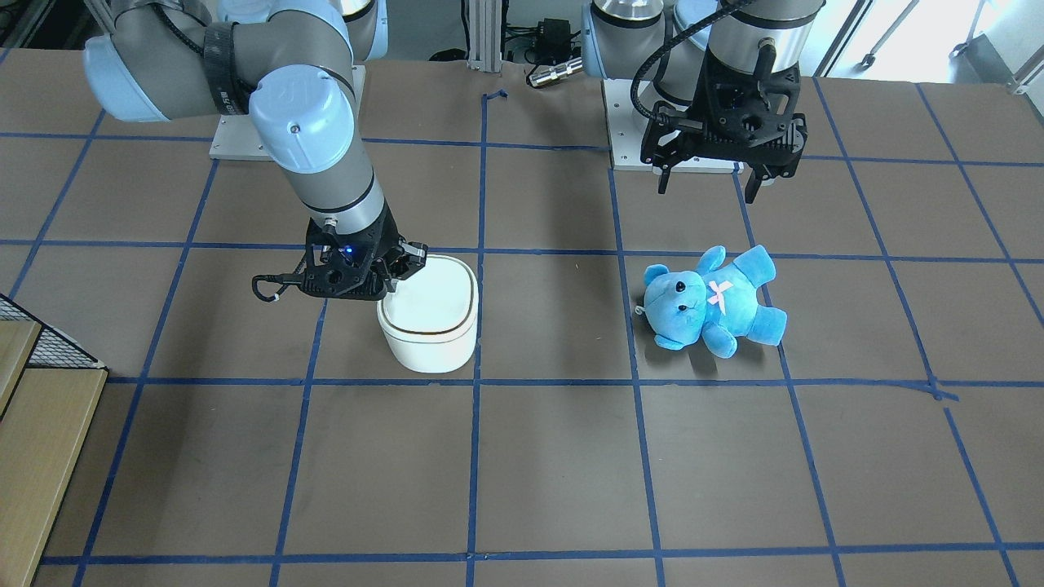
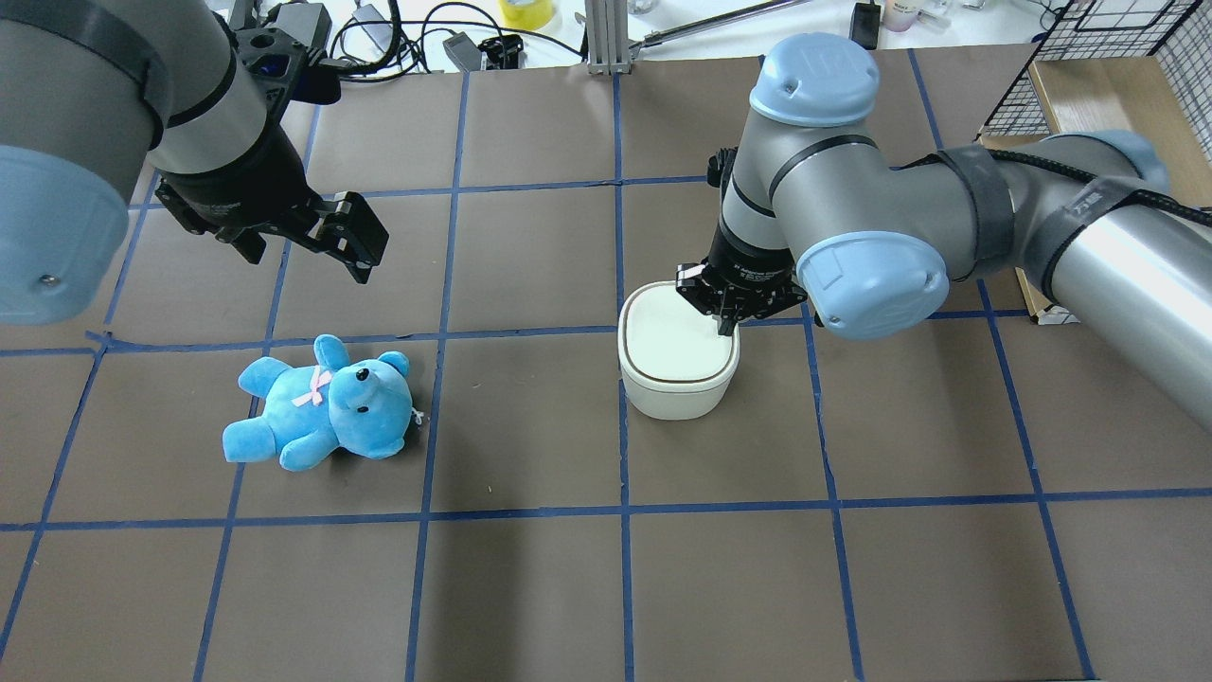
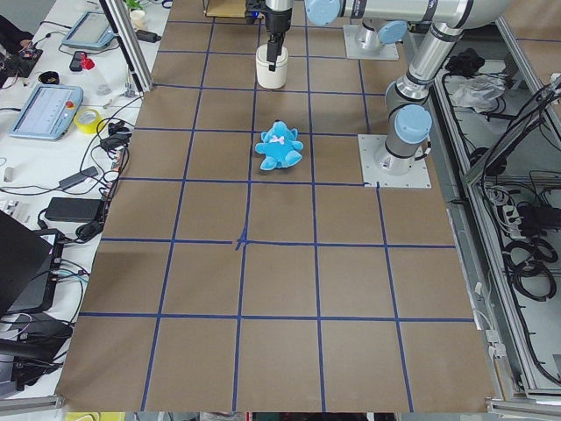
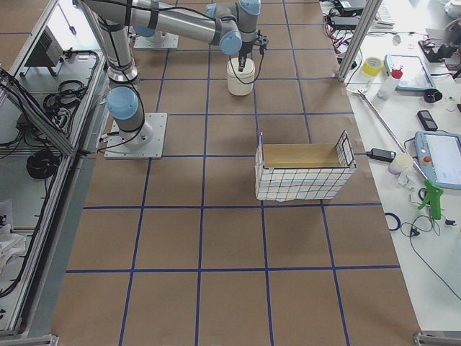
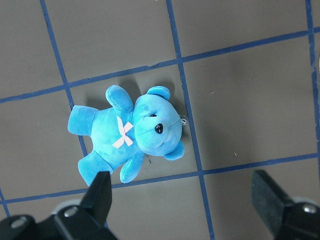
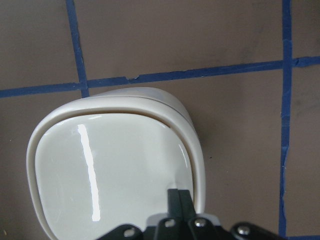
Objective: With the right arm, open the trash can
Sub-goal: 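Press down on the lid's near edge with the right gripper, then lift the right gripper up and back away from the trash can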
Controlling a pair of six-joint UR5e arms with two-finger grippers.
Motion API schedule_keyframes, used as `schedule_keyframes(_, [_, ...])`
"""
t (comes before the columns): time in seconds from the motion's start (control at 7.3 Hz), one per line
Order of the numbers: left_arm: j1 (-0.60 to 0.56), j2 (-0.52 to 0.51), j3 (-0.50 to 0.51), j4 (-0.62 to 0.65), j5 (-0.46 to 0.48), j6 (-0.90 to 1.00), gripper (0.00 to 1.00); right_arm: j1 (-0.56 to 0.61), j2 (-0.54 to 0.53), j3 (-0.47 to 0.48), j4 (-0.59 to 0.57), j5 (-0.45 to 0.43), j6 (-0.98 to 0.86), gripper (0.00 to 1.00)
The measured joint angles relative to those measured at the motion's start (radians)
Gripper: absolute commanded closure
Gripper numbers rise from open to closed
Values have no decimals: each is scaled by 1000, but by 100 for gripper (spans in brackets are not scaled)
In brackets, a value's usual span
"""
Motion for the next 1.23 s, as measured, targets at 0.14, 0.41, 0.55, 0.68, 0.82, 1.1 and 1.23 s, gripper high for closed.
schedule_keyframes(0.14, [0, 0, 0, 0, 0, 0, 0, 3, 4, 3, 0, 6, -1, 100])
schedule_keyframes(0.41, [0, 0, 0, 0, 0, 0, 0, 4, 9, 12, 1, 9, -4, 100])
schedule_keyframes(0.55, [0, 0, 0, 0, 0, 0, 0, 5, 9, 14, 1, 10, -5, 100])
schedule_keyframes(0.68, [0, 0, 0, 0, 0, 0, 0, 5, 10, 14, -1, 10, -5, 100])
schedule_keyframes(0.82, [0, 0, 0, 0, 0, 0, 0, 4, 9, 9, -1, 10, -4, 100])
schedule_keyframes(1.1, [0, 0, 0, 0, 1, 0, 0, 1, -4, -24, 3, 7, 4, 53])
schedule_keyframes(1.23, [0, 0, 0, 0, 0, 0, 0, -3, -13, -54, 8, 1, 8, 36])
